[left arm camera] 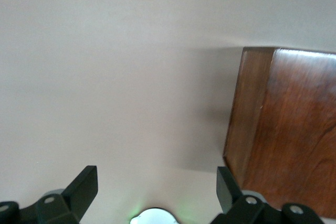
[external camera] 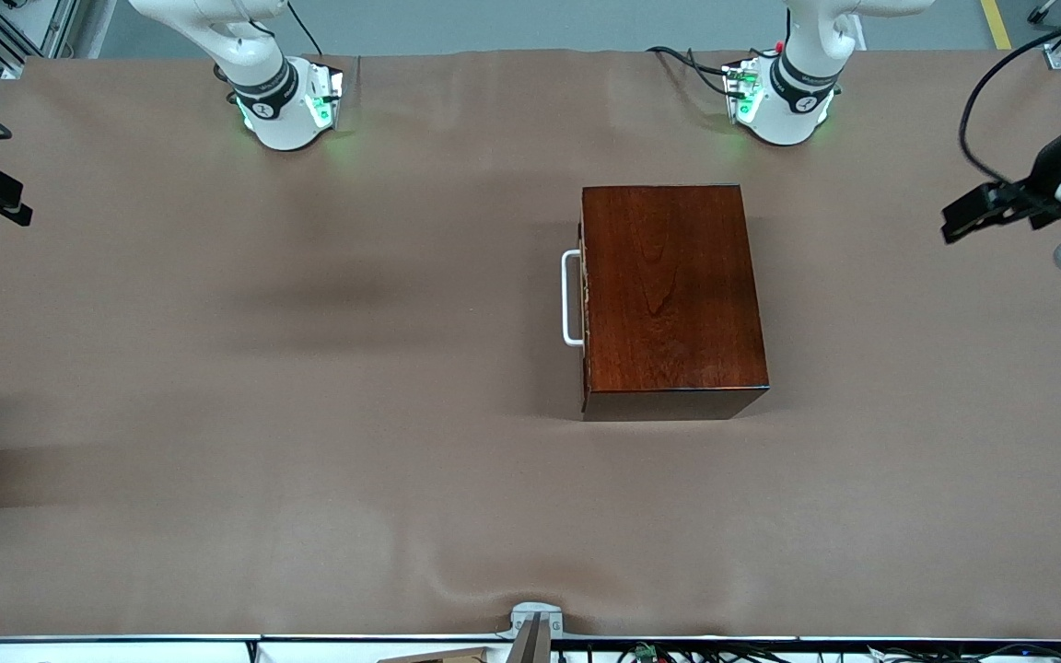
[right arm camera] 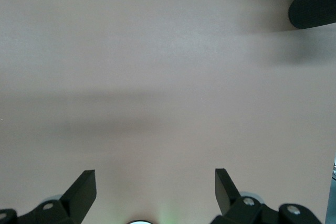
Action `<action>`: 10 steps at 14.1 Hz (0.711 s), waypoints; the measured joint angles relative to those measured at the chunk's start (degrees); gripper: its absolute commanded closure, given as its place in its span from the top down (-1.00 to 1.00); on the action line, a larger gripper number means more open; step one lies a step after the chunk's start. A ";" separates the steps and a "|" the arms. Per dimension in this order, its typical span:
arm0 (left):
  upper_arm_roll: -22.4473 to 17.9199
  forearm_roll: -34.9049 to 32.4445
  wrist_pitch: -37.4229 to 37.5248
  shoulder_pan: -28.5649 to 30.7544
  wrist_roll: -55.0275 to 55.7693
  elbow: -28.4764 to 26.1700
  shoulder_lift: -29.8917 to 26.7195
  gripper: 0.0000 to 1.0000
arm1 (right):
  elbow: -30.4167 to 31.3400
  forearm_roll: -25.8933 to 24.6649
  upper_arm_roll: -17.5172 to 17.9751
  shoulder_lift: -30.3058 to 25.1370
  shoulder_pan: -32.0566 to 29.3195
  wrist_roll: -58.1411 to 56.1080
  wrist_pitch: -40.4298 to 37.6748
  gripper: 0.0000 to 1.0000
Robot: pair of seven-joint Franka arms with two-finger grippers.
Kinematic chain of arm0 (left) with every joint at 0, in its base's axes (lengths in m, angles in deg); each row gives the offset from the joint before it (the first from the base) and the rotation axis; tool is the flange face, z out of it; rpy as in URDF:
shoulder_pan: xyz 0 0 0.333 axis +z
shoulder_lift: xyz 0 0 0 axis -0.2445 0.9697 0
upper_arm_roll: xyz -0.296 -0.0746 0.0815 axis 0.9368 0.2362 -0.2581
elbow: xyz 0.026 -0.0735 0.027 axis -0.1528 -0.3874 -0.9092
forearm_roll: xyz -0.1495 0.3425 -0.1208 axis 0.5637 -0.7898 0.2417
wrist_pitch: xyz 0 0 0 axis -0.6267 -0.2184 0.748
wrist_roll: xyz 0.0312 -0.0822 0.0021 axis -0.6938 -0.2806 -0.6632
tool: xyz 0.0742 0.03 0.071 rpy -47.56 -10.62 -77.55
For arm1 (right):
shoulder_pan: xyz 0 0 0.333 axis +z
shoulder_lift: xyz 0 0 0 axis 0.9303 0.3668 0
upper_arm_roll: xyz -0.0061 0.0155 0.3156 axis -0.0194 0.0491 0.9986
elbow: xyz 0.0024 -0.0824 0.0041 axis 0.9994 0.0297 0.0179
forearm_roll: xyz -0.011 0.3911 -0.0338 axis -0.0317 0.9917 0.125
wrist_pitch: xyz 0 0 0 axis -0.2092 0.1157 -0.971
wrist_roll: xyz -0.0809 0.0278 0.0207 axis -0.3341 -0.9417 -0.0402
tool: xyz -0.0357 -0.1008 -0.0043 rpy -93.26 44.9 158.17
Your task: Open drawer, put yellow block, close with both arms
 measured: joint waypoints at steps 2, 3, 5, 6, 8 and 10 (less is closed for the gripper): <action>0.11 0.00 -1.65 0.94 -2.59 -4.66 -3.57 1.00 | 0.00 0.00 0.00 0.00 0.00 0.00 0.01 1.00; 0.22 0.01 -2.31 1.13 -3.09 -6.50 -5.11 1.00 | -0.01 0.00 0.00 0.00 0.00 0.00 0.01 1.00; 0.61 0.01 -2.91 1.17 -3.29 -8.33 -7.23 1.00 | -0.01 0.00 0.00 0.00 0.00 0.00 0.01 1.00; 0.99 0.01 -3.08 1.18 -3.29 -8.60 -7.97 1.00 | -0.01 0.00 0.00 0.00 0.00 0.00 0.01 1.00; 2.20 0.01 -3.42 1.19 -3.29 -8.61 -8.92 1.00 | 0.00 0.00 0.01 0.00 0.00 0.00 0.02 1.00; 3.31 0.42 -3.72 1.18 -3.29 -8.46 -9.45 1.00 | -0.01 0.00 0.01 0.00 0.00 0.00 0.02 1.00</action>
